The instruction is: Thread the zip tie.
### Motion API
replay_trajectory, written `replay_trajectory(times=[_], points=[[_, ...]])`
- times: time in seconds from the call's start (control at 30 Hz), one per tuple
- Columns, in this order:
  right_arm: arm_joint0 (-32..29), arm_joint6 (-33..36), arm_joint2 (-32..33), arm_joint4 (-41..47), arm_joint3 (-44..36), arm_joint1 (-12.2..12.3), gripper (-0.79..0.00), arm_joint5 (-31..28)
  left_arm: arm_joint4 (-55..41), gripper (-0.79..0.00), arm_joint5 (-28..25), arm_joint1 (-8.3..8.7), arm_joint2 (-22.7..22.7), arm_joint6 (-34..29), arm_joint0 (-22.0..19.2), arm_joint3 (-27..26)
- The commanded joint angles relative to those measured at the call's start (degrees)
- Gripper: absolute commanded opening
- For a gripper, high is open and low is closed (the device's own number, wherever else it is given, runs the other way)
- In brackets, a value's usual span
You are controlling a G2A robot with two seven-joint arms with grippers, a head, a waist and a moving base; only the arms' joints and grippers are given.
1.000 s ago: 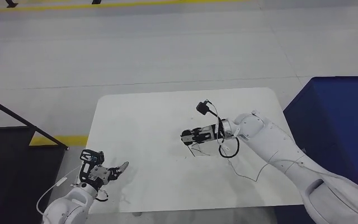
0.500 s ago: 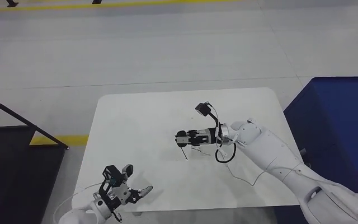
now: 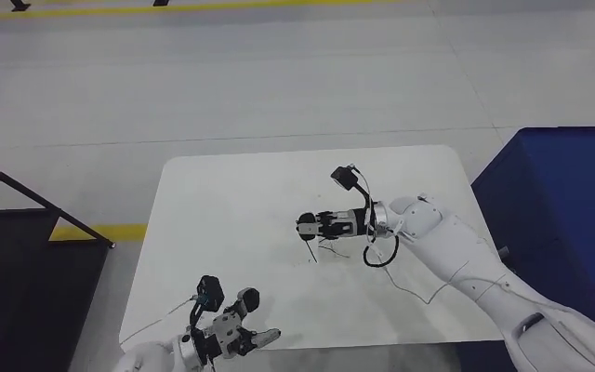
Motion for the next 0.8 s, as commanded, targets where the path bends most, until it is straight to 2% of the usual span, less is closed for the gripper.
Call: replay_trajectory(times=[0.0, 0.03, 0.2, 0.27, 0.33, 0.37, 0.43, 0.53, 0.77], points=[[-0.2, 0.9, 0.9, 1.0, -2.0, 1.2, -0.785, 0.9, -19.7, 0.000, 6.2, 0.18, 1.0, -6.4, -2.8, -1.1], [-0.2, 0.9, 1.5, 1.5, -2.6, 1.6, -0.785, 0.9, -22.4, 0.000, 8.1, 0.24, 1.1, -7.7, -3.9, -1.3], [-0.2, 0.9, 1.5, 1.5, -2.6, 1.6, -0.785, 0.9, -22.4, 0.000, 8.1, 0.24, 1.1, -7.7, -3.9, -1.3], [-0.5, 3.6, 0.5, 0.1, -4.5, 1.6, -0.785, 3.6, -22.4, 0.000, 8.1, 0.24, 1.1, -7.7, -3.9, -1.3], [0.5, 7.1, -0.2, -1.0, -4.7, 1.8, -0.785, 7.1, -32.2, 0.000, 10.3, -0.11, 3.5, -6.9, -4.2, -1.8], [0.9, 8.4, -0.4, -0.9, -4.4, 1.9, -0.785, 8.4, -34.4, 0.000, 11.1, -0.18, 3.3, -6.4, -5.6, -1.1], [1.9, 12.2, -1.6, 0.6, -4.7, 2.1, -0.785, 12.2, -32.1, 0.000, 11.0, -0.50, 3.6, -2.7, -8.2, 0.5], [3.4, 15.2, -2.6, 3.7, -4.8, 2.5, -0.785, 15.2, -30.6, 0.000, 12.3, -1.22, 6.3, 2.6, -10.5, 2.0], [3.4, 15.2, -2.6, 3.7, -4.8, 2.5, -0.785, 15.2, -31.1, 0.000, 12.9, -1.25, 6.7, 2.3, -10.4, 1.9]])
